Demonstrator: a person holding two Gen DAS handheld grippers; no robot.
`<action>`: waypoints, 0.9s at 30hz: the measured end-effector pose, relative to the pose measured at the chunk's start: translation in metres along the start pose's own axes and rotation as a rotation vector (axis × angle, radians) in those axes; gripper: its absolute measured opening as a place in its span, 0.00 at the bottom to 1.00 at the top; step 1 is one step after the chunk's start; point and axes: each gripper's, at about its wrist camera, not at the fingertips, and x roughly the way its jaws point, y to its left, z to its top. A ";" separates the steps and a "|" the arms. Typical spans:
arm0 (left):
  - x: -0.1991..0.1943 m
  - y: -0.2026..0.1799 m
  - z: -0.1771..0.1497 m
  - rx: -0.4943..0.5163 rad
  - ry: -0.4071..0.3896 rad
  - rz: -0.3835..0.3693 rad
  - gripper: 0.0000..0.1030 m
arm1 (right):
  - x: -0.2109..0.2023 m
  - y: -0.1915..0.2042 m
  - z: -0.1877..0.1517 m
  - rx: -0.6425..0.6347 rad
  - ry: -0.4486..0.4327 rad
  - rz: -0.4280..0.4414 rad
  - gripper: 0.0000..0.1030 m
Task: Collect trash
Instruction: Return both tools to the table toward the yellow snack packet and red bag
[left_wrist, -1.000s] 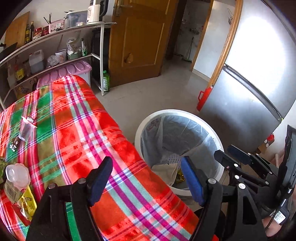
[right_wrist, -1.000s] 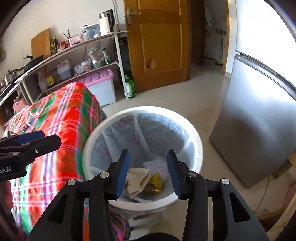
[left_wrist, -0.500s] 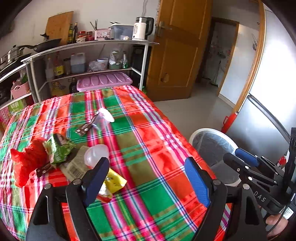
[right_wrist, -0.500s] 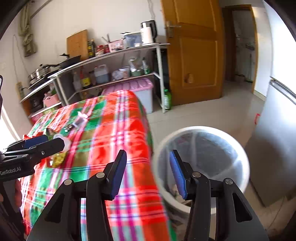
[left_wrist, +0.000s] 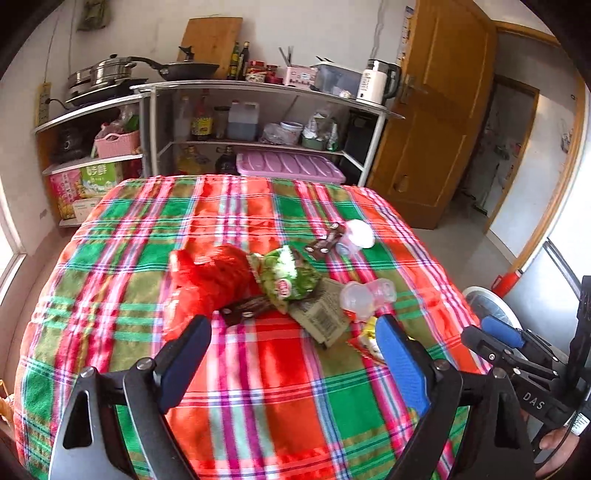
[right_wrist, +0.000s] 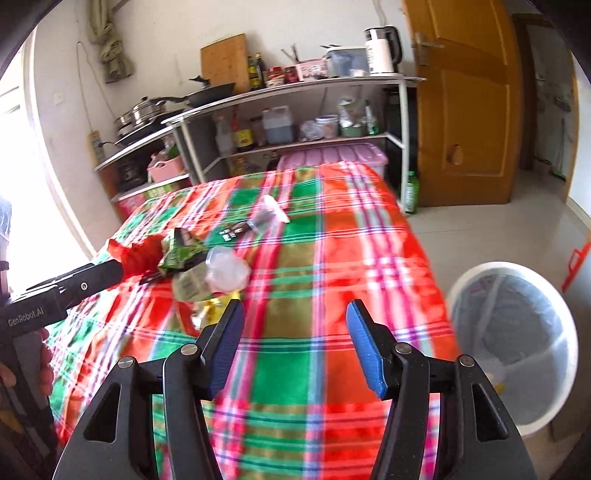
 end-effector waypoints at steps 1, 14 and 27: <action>0.000 0.008 0.000 -0.011 -0.004 0.017 0.90 | 0.005 0.005 0.000 -0.006 0.010 0.021 0.57; 0.017 0.080 0.002 -0.117 0.017 0.043 0.92 | 0.058 0.052 0.001 -0.074 0.125 0.095 0.58; 0.054 0.085 0.016 -0.091 0.060 0.030 0.92 | 0.088 0.062 0.001 -0.088 0.202 0.053 0.58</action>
